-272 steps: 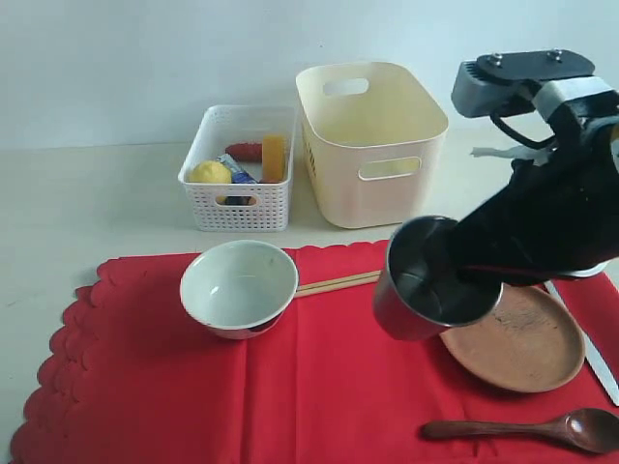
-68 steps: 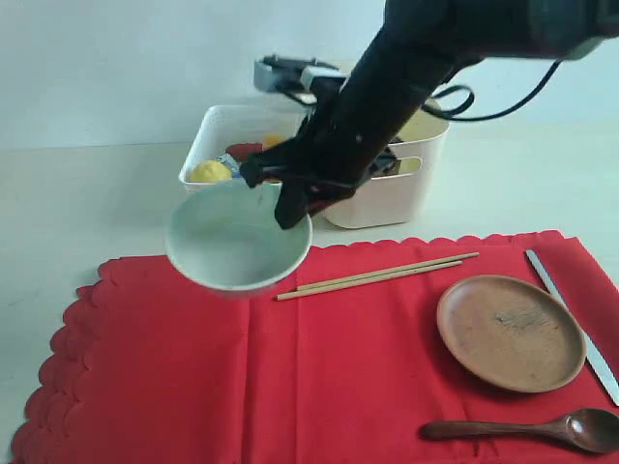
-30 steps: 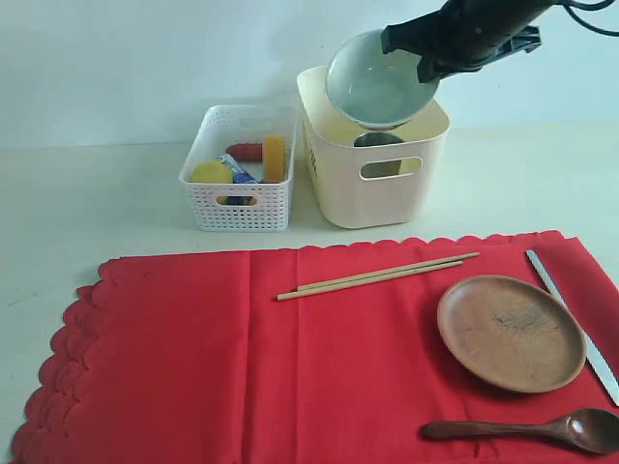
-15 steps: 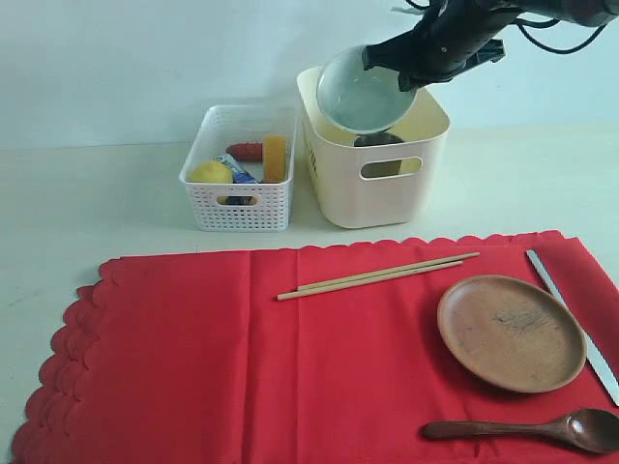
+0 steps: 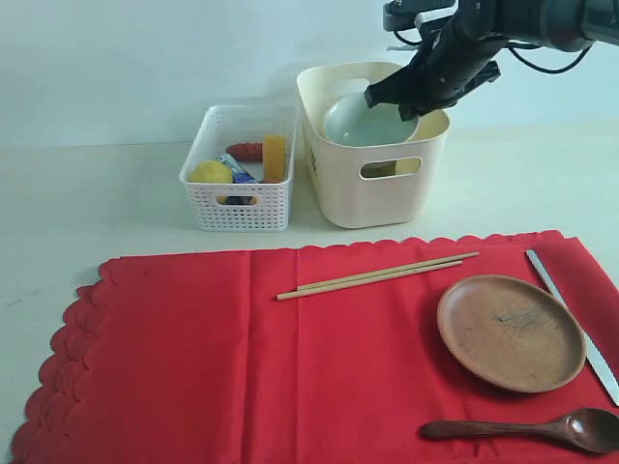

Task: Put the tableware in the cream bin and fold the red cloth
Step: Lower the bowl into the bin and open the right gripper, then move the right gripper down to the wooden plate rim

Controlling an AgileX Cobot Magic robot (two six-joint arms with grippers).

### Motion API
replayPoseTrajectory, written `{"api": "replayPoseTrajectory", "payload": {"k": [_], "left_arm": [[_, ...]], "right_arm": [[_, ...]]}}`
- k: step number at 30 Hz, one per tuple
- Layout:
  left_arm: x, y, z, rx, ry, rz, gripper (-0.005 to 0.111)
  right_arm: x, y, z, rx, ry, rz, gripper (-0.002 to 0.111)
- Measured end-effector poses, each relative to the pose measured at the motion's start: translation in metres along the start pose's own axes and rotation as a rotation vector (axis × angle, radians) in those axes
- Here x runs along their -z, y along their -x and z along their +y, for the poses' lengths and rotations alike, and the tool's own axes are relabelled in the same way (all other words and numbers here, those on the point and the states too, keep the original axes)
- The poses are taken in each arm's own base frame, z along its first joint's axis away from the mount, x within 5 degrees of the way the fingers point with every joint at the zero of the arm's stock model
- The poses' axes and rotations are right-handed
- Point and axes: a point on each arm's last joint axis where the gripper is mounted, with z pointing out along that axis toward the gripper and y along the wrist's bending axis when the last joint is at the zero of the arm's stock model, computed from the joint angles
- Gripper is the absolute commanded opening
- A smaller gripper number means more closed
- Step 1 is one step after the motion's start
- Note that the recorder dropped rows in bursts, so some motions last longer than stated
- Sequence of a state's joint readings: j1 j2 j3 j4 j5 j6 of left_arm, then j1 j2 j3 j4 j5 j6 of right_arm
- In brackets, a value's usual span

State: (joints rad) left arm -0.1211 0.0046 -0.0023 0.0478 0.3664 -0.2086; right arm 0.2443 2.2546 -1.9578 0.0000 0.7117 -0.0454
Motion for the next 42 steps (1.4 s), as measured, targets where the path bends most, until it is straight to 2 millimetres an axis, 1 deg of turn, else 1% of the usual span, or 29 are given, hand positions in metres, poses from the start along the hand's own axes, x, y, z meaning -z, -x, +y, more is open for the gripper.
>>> {"api": "replayPoseTrajectory", "payload": {"k": [3,6,9,11,14,19,23,26,32,36,39,41,42], "left_arm": [[0.0,0.0,0.0,0.0,0.0,0.0,0.062],[0.0,0.0,0.0,0.0,0.0,0.0,0.062],[0.0,0.0,0.0,0.0,0.0,0.0,0.062],[0.0,0.0,0.0,0.0,0.0,0.0,0.062],[0.0,0.0,0.0,0.0,0.0,0.0,0.062],[0.0,0.0,0.0,0.0,0.0,0.0,0.062],[0.0,0.0,0.0,0.0,0.0,0.0,0.062],[0.0,0.0,0.0,0.0,0.0,0.0,0.062],[0.0,0.0,0.0,0.0,0.0,0.0,0.062],[0.0,0.0,0.0,0.0,0.0,0.0,0.062],[0.0,0.0,0.0,0.0,0.0,0.0,0.062],[0.0,0.0,0.0,0.0,0.0,0.0,0.062],[0.0,0.0,0.0,0.0,0.0,0.0,0.062]], "right_arm": [[0.0,0.0,0.0,0.009,0.0,0.0,0.049],[0.004,0.003,-0.001,0.019,-0.007,-0.01,0.055],[0.014,0.007,-0.002,0.026,-0.015,-0.031,0.057],[0.028,0.014,-0.002,0.029,-0.019,-0.06,0.057],[0.053,0.024,-0.003,0.03,-0.023,-0.108,0.057],[0.116,0.038,-0.003,0.024,-0.028,-0.182,0.057],[0.163,0.04,-0.004,0.021,-0.03,-0.184,0.057],[0.195,0.034,-0.005,0.031,-0.05,-0.146,0.057],[0.24,0.018,-0.007,0.036,-0.075,-0.039,0.057],[0.26,0.008,-0.007,0.034,-0.077,-0.027,0.057],[0.273,-0.009,-0.006,0.035,-0.076,-0.008,0.057],[0.278,-0.023,-0.006,0.036,-0.074,0.009,0.057],[0.277,-0.03,-0.005,0.04,-0.073,0.02,0.057]]}}
